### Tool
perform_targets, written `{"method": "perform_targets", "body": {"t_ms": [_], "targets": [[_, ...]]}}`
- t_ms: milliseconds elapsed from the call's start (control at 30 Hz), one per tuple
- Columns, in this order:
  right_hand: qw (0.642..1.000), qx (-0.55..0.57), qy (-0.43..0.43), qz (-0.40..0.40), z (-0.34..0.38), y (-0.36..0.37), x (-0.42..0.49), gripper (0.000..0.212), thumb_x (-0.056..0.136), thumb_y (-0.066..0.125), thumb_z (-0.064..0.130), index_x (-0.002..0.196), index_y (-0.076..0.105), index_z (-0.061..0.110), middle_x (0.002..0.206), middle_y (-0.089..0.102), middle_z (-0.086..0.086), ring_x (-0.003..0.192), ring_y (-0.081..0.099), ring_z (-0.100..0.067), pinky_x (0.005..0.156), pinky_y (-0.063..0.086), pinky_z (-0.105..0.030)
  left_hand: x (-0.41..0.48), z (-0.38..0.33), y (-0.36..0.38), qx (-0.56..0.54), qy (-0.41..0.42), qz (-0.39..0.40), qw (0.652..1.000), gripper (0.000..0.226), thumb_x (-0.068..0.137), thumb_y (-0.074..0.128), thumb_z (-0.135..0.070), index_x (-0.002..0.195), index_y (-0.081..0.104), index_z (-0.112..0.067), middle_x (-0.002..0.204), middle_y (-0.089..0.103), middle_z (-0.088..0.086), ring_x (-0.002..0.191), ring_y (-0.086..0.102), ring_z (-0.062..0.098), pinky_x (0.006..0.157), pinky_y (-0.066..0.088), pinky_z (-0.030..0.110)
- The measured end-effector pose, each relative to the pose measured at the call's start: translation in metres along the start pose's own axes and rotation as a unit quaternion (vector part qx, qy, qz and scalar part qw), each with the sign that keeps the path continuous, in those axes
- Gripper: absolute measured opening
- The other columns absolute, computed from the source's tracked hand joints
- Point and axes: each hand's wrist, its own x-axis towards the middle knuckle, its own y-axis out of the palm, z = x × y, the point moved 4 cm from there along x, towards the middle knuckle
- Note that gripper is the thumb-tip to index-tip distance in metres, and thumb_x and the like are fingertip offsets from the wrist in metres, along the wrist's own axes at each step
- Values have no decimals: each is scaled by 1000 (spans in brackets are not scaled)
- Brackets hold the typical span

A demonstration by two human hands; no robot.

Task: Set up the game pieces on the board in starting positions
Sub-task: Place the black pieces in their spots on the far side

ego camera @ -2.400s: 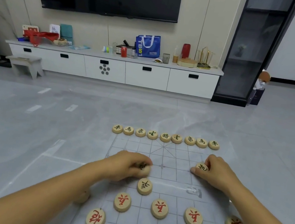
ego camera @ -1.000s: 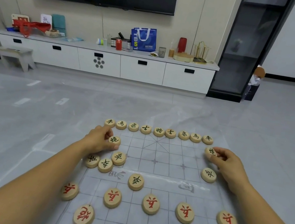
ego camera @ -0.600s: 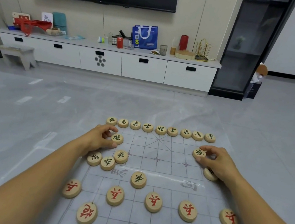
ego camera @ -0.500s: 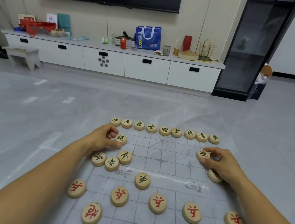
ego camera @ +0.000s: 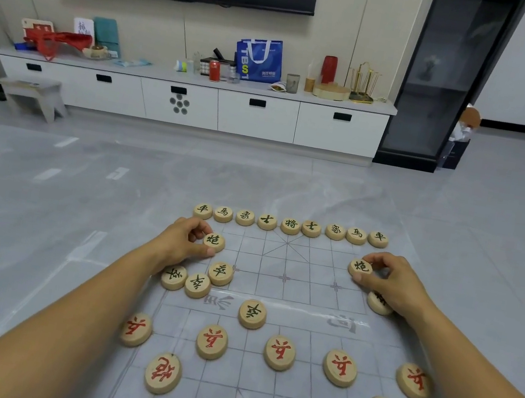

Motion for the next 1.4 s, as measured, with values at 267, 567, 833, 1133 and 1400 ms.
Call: {"method": "perform_targets", "body": {"t_ms": [267,567,833,1133,1400], "targets": [[1000,10,5,9,1,0,-1,38,74,75,28,106,58,17,115,50,-6,101,47,-17,83,35,-28,-4,-3,0,-14,-5,2,1000,34,75,75,-11,104,57,-15,109,44,7,90,43,14,74,38,18],[990,134,54,0,6,-8,-8,46,93,39,46,114,55,8,110,57,-6,97,50,-21,83,36,-32,-11,-12,-1,-46,-27,12,999,49,70,78,-6,111,53,-11,96,44,0,85,42,12,71,42,16],[987,152,46,-8,-3,-10,-3,41,97,31,42,110,57,13,98,59,-3,80,49,-16,81,38,-31,-19,-14,-12,-112,-46,21,992,40,83,66,-10,119,50,-9,106,52,5,92,49,13,79,41,18],[992,90,-26,-79,17,-25,-21,17,93,50,18,106,59,11,103,60,-8,95,55,-24,78,40,-31,-64,-17,-52,-51,-70,39,995,22,78,71,-17,98,62,-18,102,58,5,90,55,16,77,44,22],[970,-131,-141,149,140,98,-58,38,82,66,32,115,57,16,105,55,2,96,55,-15,84,47,-27,-92,-23,-11,232,-20,62,971,55,71,76,-37,121,52,-34,128,39,-3,122,37,19,105,34,34]]}}
